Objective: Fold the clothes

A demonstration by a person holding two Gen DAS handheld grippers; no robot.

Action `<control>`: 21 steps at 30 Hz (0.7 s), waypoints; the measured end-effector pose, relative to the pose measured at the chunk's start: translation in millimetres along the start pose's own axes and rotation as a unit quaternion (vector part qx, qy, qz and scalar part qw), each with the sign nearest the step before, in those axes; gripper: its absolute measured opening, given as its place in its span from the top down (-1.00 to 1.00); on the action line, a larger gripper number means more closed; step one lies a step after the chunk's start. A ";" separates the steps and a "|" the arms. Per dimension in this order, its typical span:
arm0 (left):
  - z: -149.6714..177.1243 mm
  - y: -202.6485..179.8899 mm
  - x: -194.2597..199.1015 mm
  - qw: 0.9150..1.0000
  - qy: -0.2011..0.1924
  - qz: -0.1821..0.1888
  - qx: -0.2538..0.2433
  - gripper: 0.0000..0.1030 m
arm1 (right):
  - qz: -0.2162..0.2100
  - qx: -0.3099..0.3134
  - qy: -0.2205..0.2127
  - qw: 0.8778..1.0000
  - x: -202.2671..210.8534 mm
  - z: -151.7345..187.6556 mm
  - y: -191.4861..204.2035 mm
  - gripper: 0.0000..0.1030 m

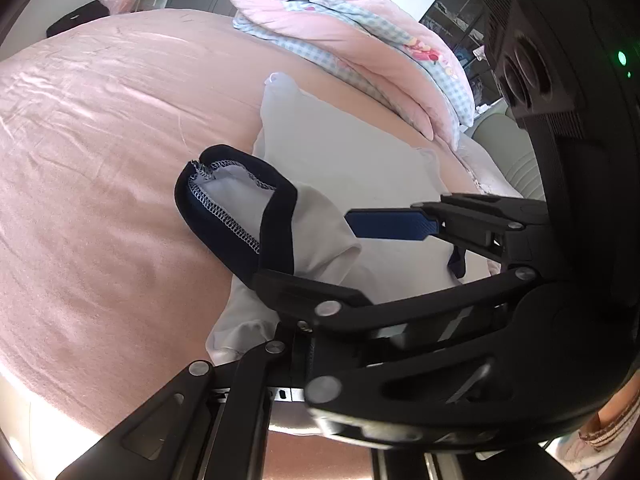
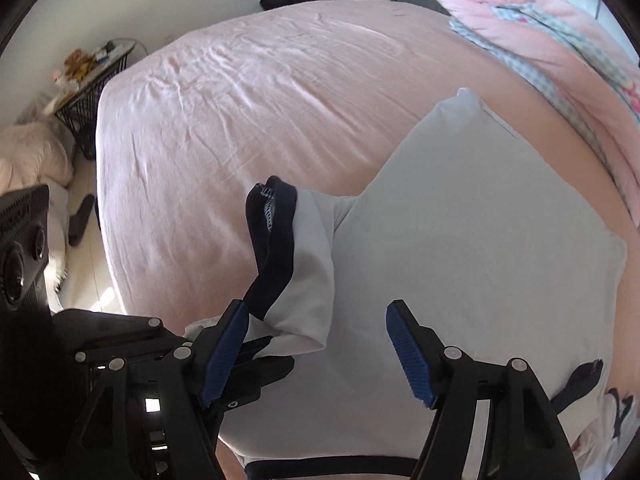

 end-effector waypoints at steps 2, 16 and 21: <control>4.3 1.6 6.2 1.000 0.000 0.001 -0.002 0.93 | 0.004 0.016 0.000 1.000 -2.9 0.3 5.9 -0.38; 9.5 -14.2 -4.7 1.000 0.000 -0.001 -0.015 0.93 | 0.016 -0.052 -0.003 0.998 -11.2 9.6 -5.6 0.66; 9.7 -20.1 -5.7 1.000 0.001 -0.009 -0.028 0.93 | 0.002 -0.098 -0.025 0.995 -1.9 8.6 -10.6 0.85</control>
Point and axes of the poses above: each gripper's, at about its wrist camera, not at the fingertips, and x roughly against the way its jaws point, y to its left, z to its underside, the point moved 7 cm from there along -x, roughly the way its jaws point, and after that the axes turned 15 degrees about -y, right-handed, at the moved point
